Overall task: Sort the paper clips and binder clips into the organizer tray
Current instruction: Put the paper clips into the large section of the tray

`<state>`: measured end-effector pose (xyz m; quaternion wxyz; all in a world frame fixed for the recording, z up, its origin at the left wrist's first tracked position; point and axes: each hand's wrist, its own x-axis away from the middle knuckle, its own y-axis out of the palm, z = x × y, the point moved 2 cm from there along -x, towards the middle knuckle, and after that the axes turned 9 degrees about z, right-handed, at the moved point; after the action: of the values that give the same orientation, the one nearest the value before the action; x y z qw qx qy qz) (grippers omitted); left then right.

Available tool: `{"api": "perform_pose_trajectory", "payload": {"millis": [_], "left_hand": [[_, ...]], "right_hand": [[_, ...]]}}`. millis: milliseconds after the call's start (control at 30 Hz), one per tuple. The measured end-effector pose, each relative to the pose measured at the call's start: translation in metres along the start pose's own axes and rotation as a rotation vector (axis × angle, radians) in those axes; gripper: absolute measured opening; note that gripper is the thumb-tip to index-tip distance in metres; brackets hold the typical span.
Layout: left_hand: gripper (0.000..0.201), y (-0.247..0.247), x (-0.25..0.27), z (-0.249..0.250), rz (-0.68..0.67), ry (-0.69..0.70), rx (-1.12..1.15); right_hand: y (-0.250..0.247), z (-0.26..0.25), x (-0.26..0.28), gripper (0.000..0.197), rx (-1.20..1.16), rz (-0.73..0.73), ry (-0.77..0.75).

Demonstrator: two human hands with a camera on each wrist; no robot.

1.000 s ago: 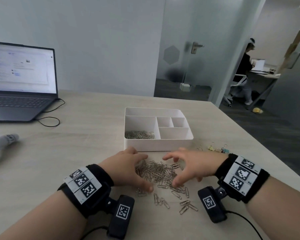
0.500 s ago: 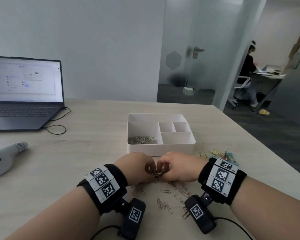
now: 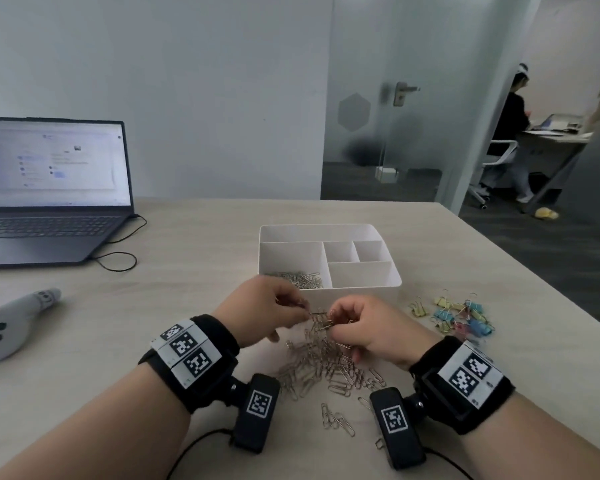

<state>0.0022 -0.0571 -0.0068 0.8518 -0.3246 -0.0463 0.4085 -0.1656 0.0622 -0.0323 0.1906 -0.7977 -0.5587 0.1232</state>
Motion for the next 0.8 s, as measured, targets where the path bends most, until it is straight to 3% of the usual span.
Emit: {"api": "perform_pose_trajectory", "payload": {"millis": [133, 233, 333, 467, 600, 800], "left_hand": [[0.007, -0.017, -0.022, 0.008, 0.180, 0.033, 0.030], [0.013, -0.025, -0.042, 0.014, 0.277, 0.095, -0.080], [0.005, -0.023, -0.057, 0.016, 0.248, 0.116, -0.262], [0.022, -0.017, -0.059, 0.012, 0.214, 0.119, -0.385], [0.015, -0.021, -0.047, 0.006, 0.297, 0.089, -0.227], [0.008, -0.023, -0.019, -0.007, 0.322, 0.024, -0.015]], "right_hand": [[-0.004, 0.005, 0.000, 0.009, -0.100, 0.004, 0.003], [-0.006, 0.011, 0.000, 0.011, -0.156, 0.006, 0.037], [-0.008, 0.014, 0.000, 0.017, -0.159, 0.008, 0.060], [-0.007, 0.011, 0.002, 0.012, -0.224, 0.009, 0.062], [-0.008, 0.002, 0.001, 0.011, -0.385, -0.004, 0.103], [-0.011, -0.027, -0.020, 0.013, -0.348, 0.042, 0.073]]}}
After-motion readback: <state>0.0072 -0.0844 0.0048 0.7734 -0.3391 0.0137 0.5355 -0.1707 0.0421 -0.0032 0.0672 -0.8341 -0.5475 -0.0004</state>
